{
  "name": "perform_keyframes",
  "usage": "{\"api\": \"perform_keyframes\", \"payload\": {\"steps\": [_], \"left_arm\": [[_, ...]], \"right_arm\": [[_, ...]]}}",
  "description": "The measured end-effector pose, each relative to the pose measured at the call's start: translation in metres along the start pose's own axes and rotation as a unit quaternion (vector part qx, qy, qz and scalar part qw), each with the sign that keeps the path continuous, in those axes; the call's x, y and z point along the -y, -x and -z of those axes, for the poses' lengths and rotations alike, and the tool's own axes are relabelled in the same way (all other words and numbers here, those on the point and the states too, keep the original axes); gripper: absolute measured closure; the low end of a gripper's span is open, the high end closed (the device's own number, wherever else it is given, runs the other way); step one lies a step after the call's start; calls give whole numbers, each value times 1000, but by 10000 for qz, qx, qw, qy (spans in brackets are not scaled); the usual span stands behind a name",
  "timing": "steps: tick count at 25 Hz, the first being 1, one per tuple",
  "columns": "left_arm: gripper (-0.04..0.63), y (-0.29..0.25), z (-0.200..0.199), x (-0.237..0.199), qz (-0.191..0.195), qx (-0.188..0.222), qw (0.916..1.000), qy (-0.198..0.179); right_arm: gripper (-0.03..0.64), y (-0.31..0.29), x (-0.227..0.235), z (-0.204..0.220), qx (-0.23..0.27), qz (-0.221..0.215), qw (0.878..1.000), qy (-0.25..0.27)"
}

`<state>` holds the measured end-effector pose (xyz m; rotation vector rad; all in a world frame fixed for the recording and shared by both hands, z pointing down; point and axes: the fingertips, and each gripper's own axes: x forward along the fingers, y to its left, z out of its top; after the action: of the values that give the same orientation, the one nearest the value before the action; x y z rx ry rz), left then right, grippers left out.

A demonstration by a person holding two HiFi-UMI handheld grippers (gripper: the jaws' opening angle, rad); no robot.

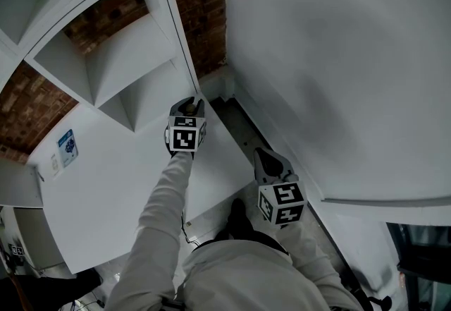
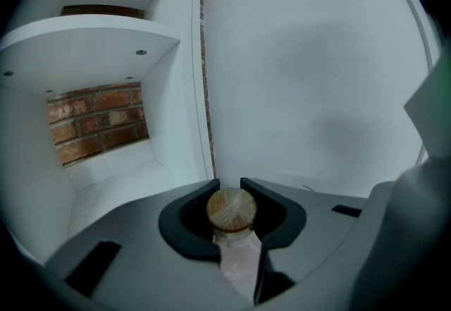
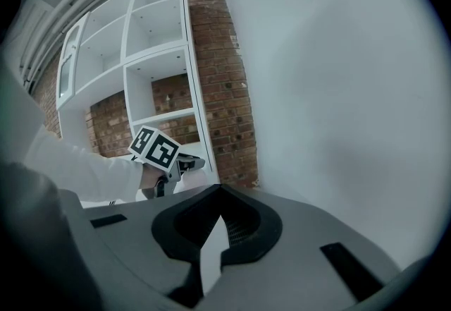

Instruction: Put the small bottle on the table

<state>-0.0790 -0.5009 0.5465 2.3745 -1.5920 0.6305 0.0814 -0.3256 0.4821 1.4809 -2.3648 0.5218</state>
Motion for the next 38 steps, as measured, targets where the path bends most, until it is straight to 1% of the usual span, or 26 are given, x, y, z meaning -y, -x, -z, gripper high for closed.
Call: {"api": "perform_keyframes", "payload": {"steps": [16,26,34,38], "left_arm": [[489,-14,-1,-10,-66,-56,9999,123],[482,-19,-2,-11,-88,-82,9999,44],[446,-10,-15,-13,-154,167,9997,-41],[445,1,-25,-12,-169,368,9992,76]], "right_arm": [[589,-3,7,1,-34,10,10000,-35],[589,-4,8,5,-65,-41,9999,-76],[589,-1,4,7,-79,-92,9999,-73],[589,2,1,7,-49,-109,9999,-45]]}}
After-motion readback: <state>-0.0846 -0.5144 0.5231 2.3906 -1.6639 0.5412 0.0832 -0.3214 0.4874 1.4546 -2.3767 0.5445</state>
